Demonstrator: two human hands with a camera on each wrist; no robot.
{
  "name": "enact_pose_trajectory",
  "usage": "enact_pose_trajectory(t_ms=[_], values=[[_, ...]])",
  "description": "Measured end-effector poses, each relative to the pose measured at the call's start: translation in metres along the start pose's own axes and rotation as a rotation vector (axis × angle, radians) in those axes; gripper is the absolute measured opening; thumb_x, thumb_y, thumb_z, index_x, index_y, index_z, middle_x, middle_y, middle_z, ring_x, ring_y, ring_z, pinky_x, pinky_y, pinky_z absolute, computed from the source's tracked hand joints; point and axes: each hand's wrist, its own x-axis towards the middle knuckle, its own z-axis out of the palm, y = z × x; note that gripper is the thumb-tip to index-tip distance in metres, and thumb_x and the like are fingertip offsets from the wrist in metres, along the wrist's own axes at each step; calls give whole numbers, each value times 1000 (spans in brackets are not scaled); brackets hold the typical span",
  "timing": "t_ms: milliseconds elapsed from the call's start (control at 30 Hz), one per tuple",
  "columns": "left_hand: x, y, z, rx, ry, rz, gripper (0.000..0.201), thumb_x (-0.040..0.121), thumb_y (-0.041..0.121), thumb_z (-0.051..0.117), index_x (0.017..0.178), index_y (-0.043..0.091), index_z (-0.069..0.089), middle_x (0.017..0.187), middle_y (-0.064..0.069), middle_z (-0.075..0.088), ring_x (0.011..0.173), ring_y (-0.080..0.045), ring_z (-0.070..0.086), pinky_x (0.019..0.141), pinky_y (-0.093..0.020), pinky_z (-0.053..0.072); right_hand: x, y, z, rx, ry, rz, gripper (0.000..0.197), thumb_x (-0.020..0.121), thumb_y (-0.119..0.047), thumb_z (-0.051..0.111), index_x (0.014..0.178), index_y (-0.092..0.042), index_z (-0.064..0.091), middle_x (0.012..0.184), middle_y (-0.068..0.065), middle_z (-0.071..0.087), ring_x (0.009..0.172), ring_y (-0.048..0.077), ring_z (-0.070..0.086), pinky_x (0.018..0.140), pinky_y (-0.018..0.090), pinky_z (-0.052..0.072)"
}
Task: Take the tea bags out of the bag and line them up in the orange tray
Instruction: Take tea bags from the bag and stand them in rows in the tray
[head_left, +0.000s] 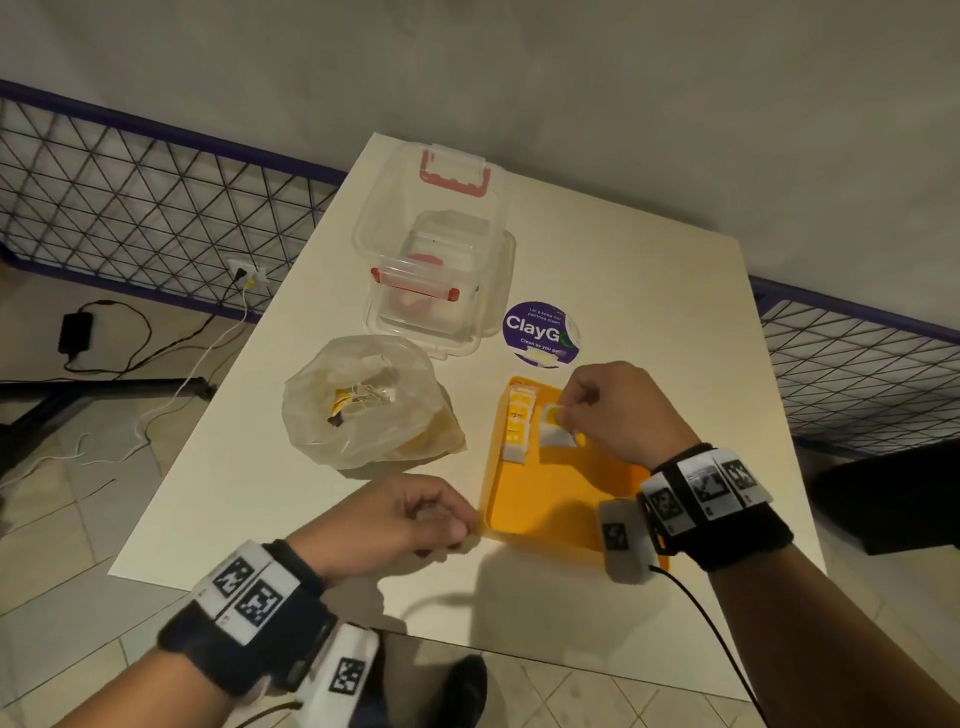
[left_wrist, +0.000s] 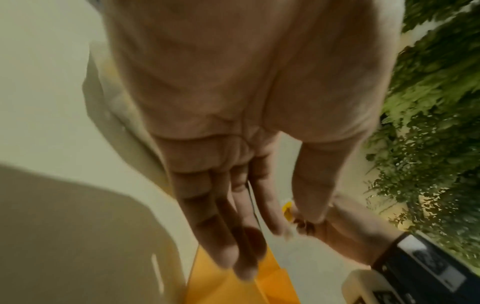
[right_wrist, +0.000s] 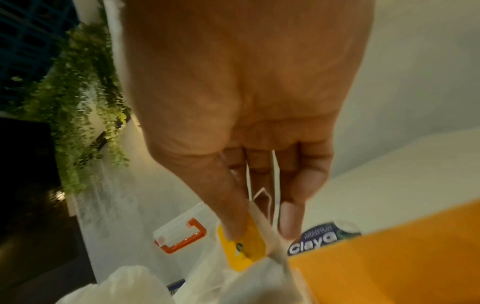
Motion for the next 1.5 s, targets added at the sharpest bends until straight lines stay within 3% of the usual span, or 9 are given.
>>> enact_pose_trajectory(t_ms=[267,467,567,733,900,1033,1167,1267,1500], values=[[-46,43,-65,47,180,200,19,80,27,75,89,11,74,86,-16,71,76,-25,66,64,-32,53,4,9,43,188,-326,171,4,86,-4,72,86,-1,69,69,12,68,54,19,64,60,32,57],[-44,46,-98,109,542,237,18,91,3,64,89,18,74,86,-15,72,73,-20,64,61,-29,50,14,8,63,365,-296,346,5,84,-1,73,87,-2,69,77,19,69,70,34,72,66,38,63],[-39,45,-107,172,602,202,20,90,6,66,91,24,74,89,-10,74,80,-22,67,66,-30,53,18,5,67,328,-238,315,8,82,0,74,89,3,69,76,18,71,72,35,73,47,24,53],[-30,40,-111,241,618,151,17,88,11,71,91,28,75,89,-1,75,91,-32,68,79,-44,55,28,3,69,249,-195,308,11,82,-6,75,86,1,67,73,16,74,65,31,74,55,34,56],[-22,44,-105,349,612,120,10,88,17,71,91,26,75,87,9,75,83,-6,67,77,-22,48,30,-5,66,132,-223,333,19,80,-14,77,80,-11,58,62,9,70,47,15,66,50,24,51],[-12,47,-100,536,579,95,15,90,14,65,93,27,73,89,13,73,83,-3,67,76,-17,49,26,-22,50,-73,-55,225,27,79,-29,77,80,-11,57,80,7,69,77,23,67,67,30,52],[4,43,-88,779,493,47,14,85,16,65,95,25,70,90,10,70,84,-11,63,77,-23,49,9,-77,46,373,45,125,40,81,-47,75,90,-11,60,76,6,69,55,14,68,46,21,48],[14,45,-81,877,434,33,16,85,13,59,90,26,67,90,5,70,86,-17,63,80,-31,51,12,-104,67,325,-56,64,59,68,-66,73,104,-23,57,83,1,70,65,18,70,60,33,58],[29,49,-83,1071,321,48,23,87,15,57,103,24,70,109,1,64,101,-21,59,87,-34,49,15,-110,88,174,-99,2,28,87,-21,65,112,-18,56,96,4,67,87,23,64,75,32,53]])
